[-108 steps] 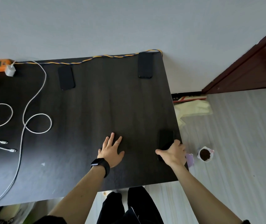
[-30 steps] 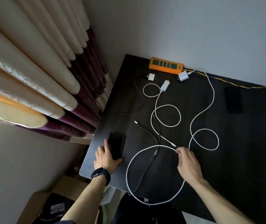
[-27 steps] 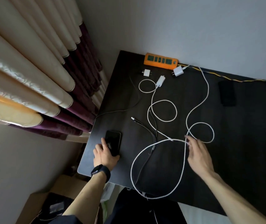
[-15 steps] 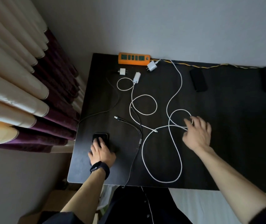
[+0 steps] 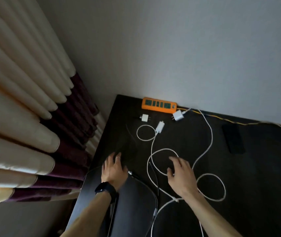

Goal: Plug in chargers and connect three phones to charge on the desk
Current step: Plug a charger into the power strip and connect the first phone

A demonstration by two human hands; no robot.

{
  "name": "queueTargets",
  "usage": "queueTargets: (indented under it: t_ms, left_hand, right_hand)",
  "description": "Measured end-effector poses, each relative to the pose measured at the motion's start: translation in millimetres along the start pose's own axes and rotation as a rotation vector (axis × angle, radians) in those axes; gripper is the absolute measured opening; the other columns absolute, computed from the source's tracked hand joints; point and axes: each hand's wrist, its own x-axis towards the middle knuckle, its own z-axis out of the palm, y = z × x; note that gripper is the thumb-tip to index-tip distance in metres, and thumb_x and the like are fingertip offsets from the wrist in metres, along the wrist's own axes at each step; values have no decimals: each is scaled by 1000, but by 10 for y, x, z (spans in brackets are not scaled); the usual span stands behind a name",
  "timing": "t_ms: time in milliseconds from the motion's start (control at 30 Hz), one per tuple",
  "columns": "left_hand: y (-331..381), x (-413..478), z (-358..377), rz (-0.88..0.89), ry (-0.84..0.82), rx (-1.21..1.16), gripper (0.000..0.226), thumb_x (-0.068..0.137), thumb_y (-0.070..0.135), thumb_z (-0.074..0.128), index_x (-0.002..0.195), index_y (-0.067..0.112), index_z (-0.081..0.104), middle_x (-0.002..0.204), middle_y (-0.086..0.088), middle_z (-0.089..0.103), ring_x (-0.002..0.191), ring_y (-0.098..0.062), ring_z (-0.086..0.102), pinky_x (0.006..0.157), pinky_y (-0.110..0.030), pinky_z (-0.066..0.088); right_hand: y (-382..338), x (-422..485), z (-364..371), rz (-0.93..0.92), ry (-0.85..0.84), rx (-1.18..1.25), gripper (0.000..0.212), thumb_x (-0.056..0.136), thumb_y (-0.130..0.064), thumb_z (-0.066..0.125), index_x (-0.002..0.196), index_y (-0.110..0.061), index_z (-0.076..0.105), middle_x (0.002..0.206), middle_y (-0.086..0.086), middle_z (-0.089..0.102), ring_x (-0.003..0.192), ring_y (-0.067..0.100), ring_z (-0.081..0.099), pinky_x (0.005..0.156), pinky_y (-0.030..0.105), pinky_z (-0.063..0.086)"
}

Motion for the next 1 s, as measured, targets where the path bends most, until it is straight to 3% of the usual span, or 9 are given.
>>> queueTargets:
  t_ms: [200,333,500,667,767,833,900,933,1000]
  left_hand:
    - [24,755,-9,6,97,3,59,100,40,36,156,26,26,163,-1,22,149,-24,21,121,-45,20]
    - [6,1142,154,112,134,94,72,90,55,9,157,31,17,166,4,9,153,-17,5,121,-48,11]
    - [-47,1283,367,179,200,145,62,99,55,17,156,40,0,165,11,-9,151,-9,-11,122,-43,-6]
    - [-67,1341,397,169,196,151,62,99,56,14,155,41,-9,163,13,-16,151,-9,-15,122,-44,-7]
    - [-87,1336,432,162,192,169,63,99,56,19,157,39,0,166,9,-5,152,-13,-6,123,-47,-3]
    - [-94,1338,399,169,194,192,65,96,57,24,157,34,15,165,1,13,152,-19,7,123,-50,2]
    - [-59,1428,327,227,213,215,65,94,58,28,153,32,27,158,-6,29,150,-24,18,122,-53,8]
    - [-28,1499,286,263,229,209,63,94,58,30,153,35,27,158,-6,30,150,-24,18,122,-53,8]
    - [33,1618,248,294,226,187,63,96,57,30,155,42,15,165,0,14,153,-20,7,122,-53,5]
  right_hand:
    - [-549,1203,-73,-113,30,166,45,98,-38,53,141,-25,46,138,-5,52,128,14,49,98,32,51]
    - [-832,1937,26,-234,23,74,47,100,-38,50,144,-24,41,147,-1,43,133,20,46,98,35,52]
    - [-925,2501,210,-273,-98,-122,57,103,-38,41,155,-28,21,160,0,23,137,29,39,101,46,47]
    - [-861,2683,250,-284,-33,-167,46,98,-30,57,141,-22,43,137,8,43,121,29,51,93,43,53]
    - [-787,2642,187,-244,-3,-185,38,98,-27,59,131,-17,44,128,13,44,102,32,62,78,41,52]
    - [-654,2559,121,-258,83,-116,39,99,-25,58,133,-15,43,134,15,41,95,33,64,78,41,52]
    - [-494,2532,19,-263,180,71,40,99,-19,58,136,-14,46,139,13,41,106,30,62,90,39,51]
    - [-427,2563,-41,-251,216,171,41,97,-14,60,136,-15,48,138,11,45,113,27,60,96,35,49]
    - [-352,2655,-148,-205,218,332,41,94,-11,65,132,-21,53,132,5,56,116,21,62,102,35,50]
